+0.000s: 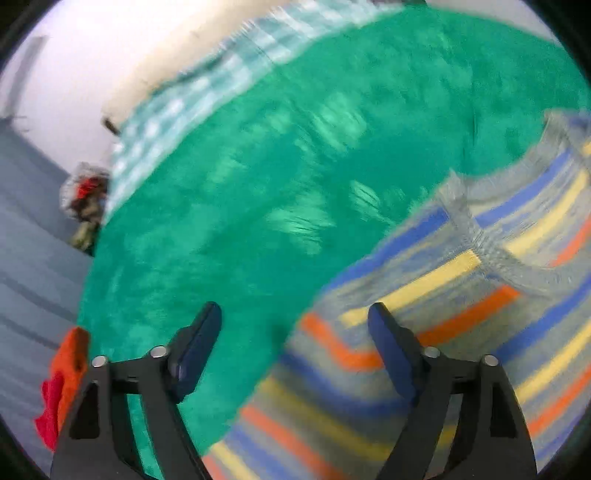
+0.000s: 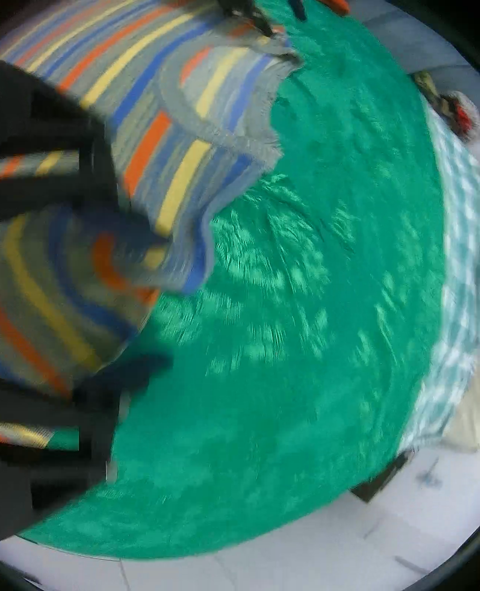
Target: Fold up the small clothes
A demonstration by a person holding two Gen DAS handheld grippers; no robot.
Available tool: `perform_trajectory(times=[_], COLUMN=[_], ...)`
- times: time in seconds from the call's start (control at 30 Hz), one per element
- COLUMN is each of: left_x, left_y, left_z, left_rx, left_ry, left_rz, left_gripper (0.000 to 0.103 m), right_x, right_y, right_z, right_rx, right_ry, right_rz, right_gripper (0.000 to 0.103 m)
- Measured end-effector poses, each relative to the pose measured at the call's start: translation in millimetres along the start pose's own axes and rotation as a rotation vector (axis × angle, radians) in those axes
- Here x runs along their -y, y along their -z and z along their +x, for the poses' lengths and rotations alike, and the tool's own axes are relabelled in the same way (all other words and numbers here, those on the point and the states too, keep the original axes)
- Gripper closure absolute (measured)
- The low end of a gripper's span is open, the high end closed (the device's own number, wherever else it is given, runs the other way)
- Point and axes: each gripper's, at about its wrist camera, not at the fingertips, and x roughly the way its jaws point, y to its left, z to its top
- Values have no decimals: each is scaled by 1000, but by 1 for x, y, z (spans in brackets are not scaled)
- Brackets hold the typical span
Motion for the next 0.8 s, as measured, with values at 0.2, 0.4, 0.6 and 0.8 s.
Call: perform_trajectory(times=[0.2, 0.4, 0.6, 0.8], left_x=[-4, 97, 150, 136], left_y=[75, 187, 278, 284], left_z=[-102, -191, -266, -313], left_rx=[16, -64, -171, -153], left_ry=[236, 400, 280, 197], left_rz=[-108, 10, 152, 102], left_gripper=[19, 19, 21, 20], right_x=[-24, -112, -138, -96], right_y=[68, 212, 360, 416], right_z=[-83, -137, -160, -210], right_rx=[-26, -167, -320, -383], right_ry=[-172, -371, -161, -90], right_rz=[-167, -367, -373, -237], right_gripper=[37, 37, 37, 38])
